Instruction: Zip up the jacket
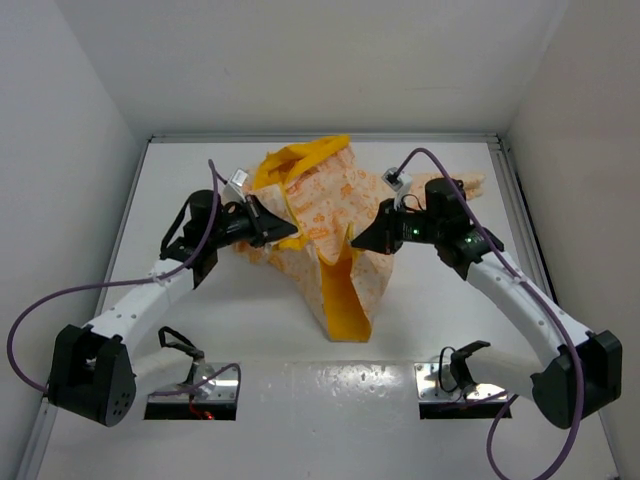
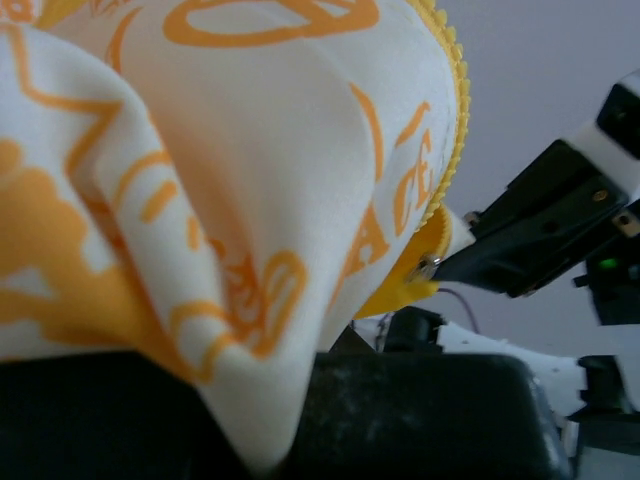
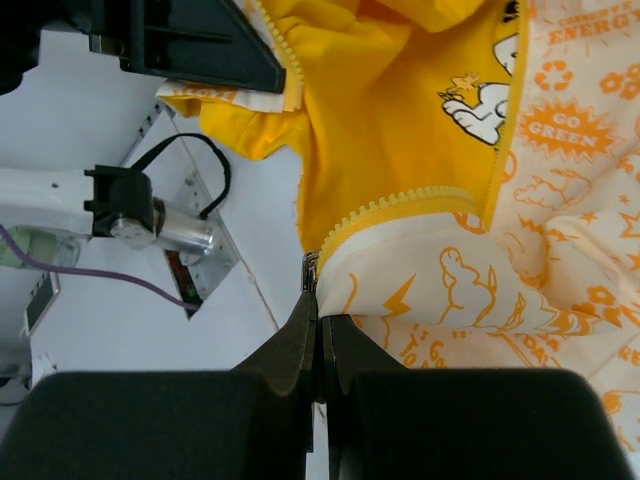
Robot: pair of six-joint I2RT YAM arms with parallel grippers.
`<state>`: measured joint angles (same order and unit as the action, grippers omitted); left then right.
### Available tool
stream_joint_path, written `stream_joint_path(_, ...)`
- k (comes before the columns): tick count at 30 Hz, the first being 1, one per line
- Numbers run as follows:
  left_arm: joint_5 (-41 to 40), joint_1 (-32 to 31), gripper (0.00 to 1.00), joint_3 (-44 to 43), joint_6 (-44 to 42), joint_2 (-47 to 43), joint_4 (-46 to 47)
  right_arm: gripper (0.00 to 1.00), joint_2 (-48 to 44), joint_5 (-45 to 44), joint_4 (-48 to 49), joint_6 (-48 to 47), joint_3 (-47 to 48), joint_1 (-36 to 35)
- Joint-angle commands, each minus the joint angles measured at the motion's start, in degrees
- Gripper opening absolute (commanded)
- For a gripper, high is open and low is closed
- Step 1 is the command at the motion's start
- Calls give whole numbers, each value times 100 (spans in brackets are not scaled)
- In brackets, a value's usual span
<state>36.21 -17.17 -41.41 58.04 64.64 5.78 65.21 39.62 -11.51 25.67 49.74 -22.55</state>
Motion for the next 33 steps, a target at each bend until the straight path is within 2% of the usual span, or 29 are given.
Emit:
stream_joint_path(1, 307, -128, 0, -87, 1015, -198, 1101, 0, 9, 240, 606, 166, 326, -153)
stream_joint_path(6, 764, -305, 0, 115, 1464, -460, 1741, 0, 97, 388, 913, 289, 318, -294)
stream_joint_path(9, 1176, -471, 0, 115, 1360, -514, 2416, 0, 150, 529, 1071, 429, 335, -399)
stream_joint_path(10, 1178, -472, 0, 115, 1228, -514, 2349, 0, 167, 556, 1106, 439, 361, -426)
stream_joint_path(15, 1300, -796, 0, -244, -52, -619, 1883, 0, 229, 626, 1493, 684, 475, -470)
stream_joint_path(17, 1590, -928, 0, -524, -703, -619, 1296, 0, 229, 618, 1546, 816, 502, -461)
stream_joint_path(18, 1670, -929, 0, -622, -1385, -619, 1033, 0, 255, 618, 1598, 869, 519, -470)
stream_joint_path(19, 1592, -1007, 0, -692, -1627, -619, 508, 0, 273, 600, 1616, 939, 546, -444)
stream_joint_path(20, 1487, -1008, 0, -693, -1708, -706, 433, 0, 256, 591, 1669, 1027, 546, -461)
stream_joint_path(26, 425, -1008, 0, -140, -1102, -1190, 1179, 0, 159, 792, 2011, 1493, 38, -741)
stream_joint_path(33, 309, -1008, 0, 44, -400, -1068, 2004, 0, 36, 943, 2310, 1704, -184, -892)
